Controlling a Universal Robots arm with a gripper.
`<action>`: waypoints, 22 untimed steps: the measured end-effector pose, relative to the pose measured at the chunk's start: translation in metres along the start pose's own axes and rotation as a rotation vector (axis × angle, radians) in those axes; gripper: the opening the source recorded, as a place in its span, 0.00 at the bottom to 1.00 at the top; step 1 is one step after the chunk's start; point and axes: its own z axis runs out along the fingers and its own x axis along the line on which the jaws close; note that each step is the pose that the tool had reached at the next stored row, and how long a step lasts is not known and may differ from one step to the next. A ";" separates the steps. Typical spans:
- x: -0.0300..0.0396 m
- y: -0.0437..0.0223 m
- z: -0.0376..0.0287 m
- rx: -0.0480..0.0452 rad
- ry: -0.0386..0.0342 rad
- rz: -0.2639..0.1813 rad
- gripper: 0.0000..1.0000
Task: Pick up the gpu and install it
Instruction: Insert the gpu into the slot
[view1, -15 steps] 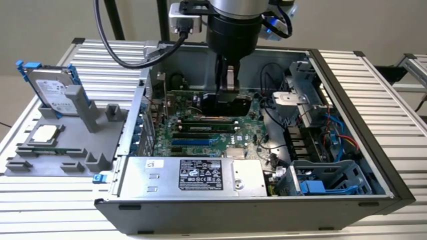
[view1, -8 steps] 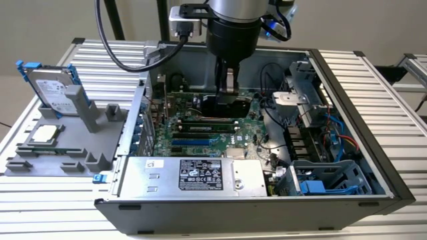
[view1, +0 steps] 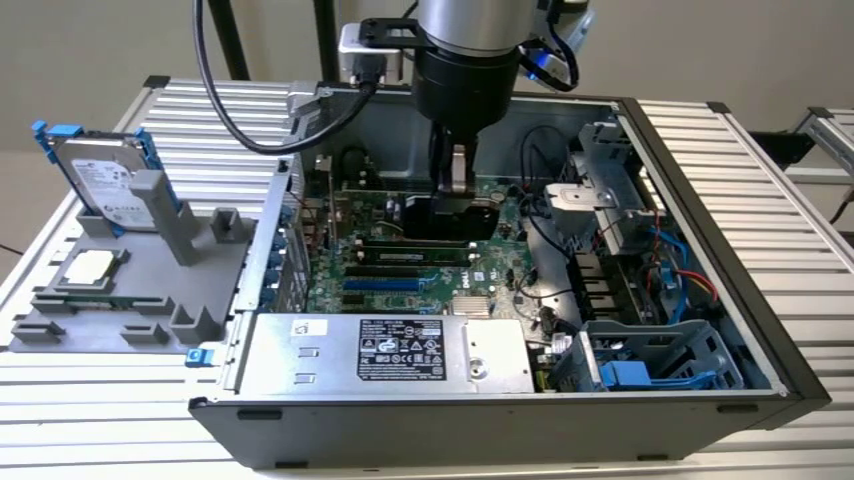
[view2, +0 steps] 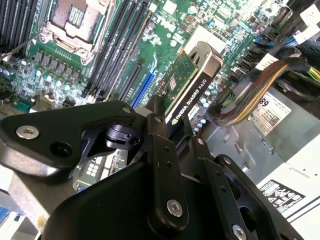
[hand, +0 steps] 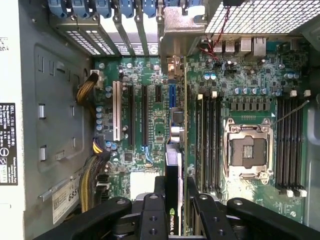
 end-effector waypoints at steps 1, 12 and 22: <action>0.0000 0.0000 0.0009 0.0000 0.0000 0.000 0.00; 0.0000 -0.0001 0.0074 -0.0002 0.0003 0.000 0.00; 0.0000 -0.0001 0.0078 0.0000 0.0001 0.000 0.00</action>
